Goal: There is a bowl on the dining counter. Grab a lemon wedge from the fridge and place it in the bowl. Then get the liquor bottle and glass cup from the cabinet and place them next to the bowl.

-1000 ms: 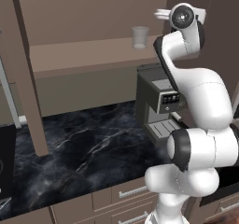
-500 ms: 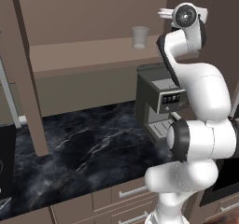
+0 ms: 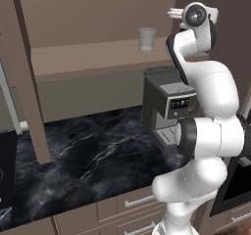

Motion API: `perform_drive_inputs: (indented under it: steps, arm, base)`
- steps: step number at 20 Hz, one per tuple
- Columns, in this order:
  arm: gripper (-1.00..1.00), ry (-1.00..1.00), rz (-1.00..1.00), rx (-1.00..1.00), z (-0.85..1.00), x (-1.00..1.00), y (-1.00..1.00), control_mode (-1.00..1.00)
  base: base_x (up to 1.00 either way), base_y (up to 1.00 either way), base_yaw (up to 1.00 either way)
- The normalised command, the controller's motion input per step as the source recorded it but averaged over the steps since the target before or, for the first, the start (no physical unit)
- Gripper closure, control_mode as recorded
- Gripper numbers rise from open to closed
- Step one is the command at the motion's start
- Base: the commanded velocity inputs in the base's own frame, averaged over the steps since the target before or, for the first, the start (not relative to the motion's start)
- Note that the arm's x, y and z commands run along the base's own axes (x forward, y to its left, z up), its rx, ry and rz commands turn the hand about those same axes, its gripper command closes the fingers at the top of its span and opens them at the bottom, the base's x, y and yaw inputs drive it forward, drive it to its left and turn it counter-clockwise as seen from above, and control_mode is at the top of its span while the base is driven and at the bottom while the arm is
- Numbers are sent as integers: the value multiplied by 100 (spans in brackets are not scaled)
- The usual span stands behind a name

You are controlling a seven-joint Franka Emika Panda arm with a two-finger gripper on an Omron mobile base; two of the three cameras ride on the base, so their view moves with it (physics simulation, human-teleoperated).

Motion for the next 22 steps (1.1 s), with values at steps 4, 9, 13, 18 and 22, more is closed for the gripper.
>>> perform_drive_inputs:
  steps: [4,9,13,18,22]
  arm:
    - [-100,0,0,0,0,10,-14,-100]
    - [-100,0,0,0,0,12,-8,-100]
    - [-100,1,0,0,0,15,-4,-100]
    - [-100,2,0,0,0,18,-1,-100]
    - [100,3,0,0,0,20,0,-100]
  base:
    - [0,0,0]
    - [0,0,0]
    - [0,0,0]
    - [0,0,0]
    - [0,0,0]
